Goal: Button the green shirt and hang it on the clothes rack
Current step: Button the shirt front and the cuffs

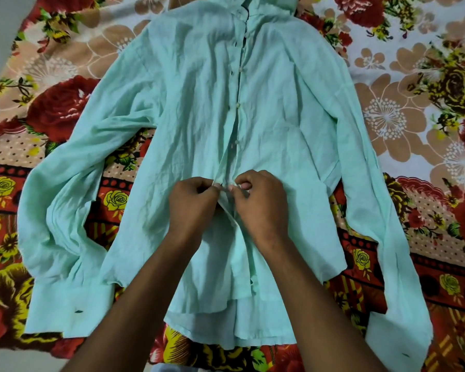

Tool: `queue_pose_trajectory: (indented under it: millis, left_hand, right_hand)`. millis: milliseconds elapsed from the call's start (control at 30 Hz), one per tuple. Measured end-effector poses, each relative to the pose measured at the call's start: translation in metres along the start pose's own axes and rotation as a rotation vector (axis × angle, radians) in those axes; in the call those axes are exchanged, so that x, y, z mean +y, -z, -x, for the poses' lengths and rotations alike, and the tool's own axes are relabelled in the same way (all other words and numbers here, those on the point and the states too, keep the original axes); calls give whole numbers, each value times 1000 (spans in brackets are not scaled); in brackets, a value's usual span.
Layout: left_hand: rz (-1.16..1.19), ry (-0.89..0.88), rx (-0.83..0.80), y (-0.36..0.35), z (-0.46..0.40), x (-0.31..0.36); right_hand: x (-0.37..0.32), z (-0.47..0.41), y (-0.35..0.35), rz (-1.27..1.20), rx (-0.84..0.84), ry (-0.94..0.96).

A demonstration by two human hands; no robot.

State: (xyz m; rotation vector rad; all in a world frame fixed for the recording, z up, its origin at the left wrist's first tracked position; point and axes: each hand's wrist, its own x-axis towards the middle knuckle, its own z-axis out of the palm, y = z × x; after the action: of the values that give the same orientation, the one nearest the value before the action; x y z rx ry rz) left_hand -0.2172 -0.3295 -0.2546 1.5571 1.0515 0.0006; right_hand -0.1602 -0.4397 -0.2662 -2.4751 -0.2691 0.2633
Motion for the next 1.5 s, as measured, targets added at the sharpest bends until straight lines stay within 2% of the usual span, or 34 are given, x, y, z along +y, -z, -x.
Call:
queue_pose_trajectory:
  millis: [200,367,533,633,933,1133,1333,1433,1500]
  left_hand:
    - [267,110,-67,-3,8,8]
    - [316,71,-90,-7,15,4]
    - [296,-21,-217,-3,17,2]
    - [266,-57,-180,0,12,-1]
    - [169,-83,-122,-5,1,2]
    - [219,-42,-201,-2,0,-3]
    - [273,45,-147,-7,-2,0]
    - [201,84,-158,-9,-5,4]
    - [80,31,-168,-9,-10,8]
  right_hand:
    - [-4,10,3,-124,118,26]
    - [-10,13,6,-355,50,-153]
    - [-7,7,11,-487,42,-267]
    - [-6,5,13,-588,-5,-325]
    - [-5,6,26,-576,-175,-219]
    - [1,0,20,-504,-119,-225]
    - [4,2,17,-383,-96,-148]
    - [7,-4,20,-280,-95,-143]
    - [9,-12,26,-241,-97,-160]
